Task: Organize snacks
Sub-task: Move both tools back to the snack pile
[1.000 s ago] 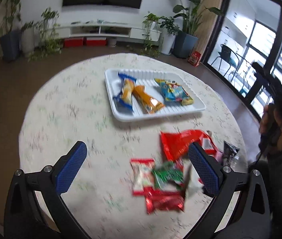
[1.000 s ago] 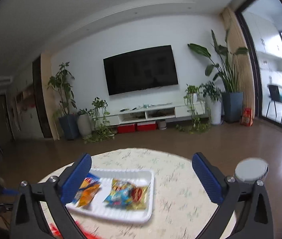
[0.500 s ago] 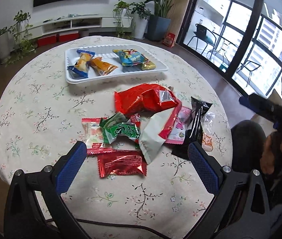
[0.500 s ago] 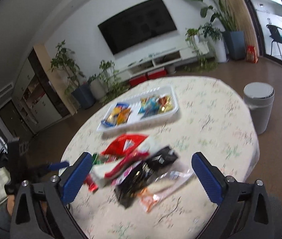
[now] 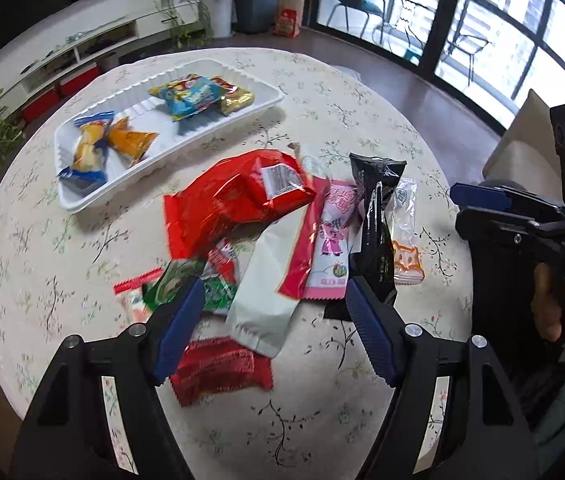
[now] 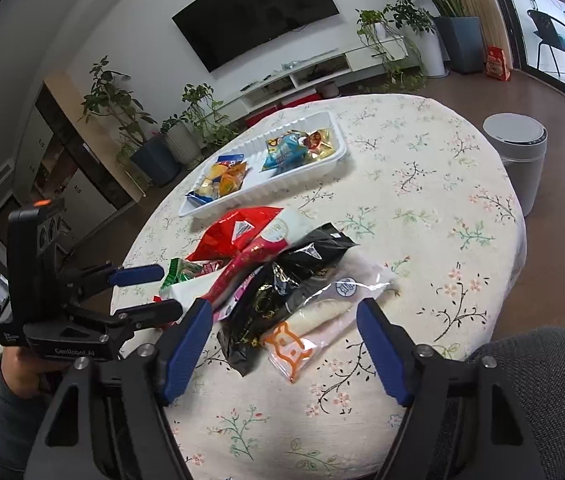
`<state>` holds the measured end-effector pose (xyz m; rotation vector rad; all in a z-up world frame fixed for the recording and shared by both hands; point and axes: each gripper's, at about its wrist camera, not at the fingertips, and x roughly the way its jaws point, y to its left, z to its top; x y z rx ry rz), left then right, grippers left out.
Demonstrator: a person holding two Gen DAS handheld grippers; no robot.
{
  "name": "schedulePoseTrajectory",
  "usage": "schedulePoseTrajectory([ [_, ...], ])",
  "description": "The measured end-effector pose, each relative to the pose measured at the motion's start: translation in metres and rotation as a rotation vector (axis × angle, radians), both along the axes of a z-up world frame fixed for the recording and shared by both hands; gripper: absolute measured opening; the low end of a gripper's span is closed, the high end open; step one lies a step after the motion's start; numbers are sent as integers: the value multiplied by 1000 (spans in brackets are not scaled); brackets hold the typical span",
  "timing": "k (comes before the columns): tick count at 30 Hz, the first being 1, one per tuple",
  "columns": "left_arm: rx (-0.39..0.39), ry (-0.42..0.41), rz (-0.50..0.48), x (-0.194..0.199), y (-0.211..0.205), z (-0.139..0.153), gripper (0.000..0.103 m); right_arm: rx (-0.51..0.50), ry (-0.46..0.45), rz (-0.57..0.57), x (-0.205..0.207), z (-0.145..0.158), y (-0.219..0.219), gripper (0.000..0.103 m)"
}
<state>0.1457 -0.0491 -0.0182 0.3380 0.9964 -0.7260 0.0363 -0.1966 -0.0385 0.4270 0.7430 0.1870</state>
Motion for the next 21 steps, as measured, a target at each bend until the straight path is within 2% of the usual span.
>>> schedulePoseTrajectory([
  [5,46,69,-54,19,-27,-8,72,-4,10,26,2,-4,5,74],
  [10,63,126,-65,36,-46,-13,72,8,18,28,3,-6,3,74],
  [12,75,148,-65,40,-50,-18,62,14,20,29,3,-7,2,74],
  [21,79,177,-49,51,-50,-24,48,32,23,42,6,-10,0,74],
])
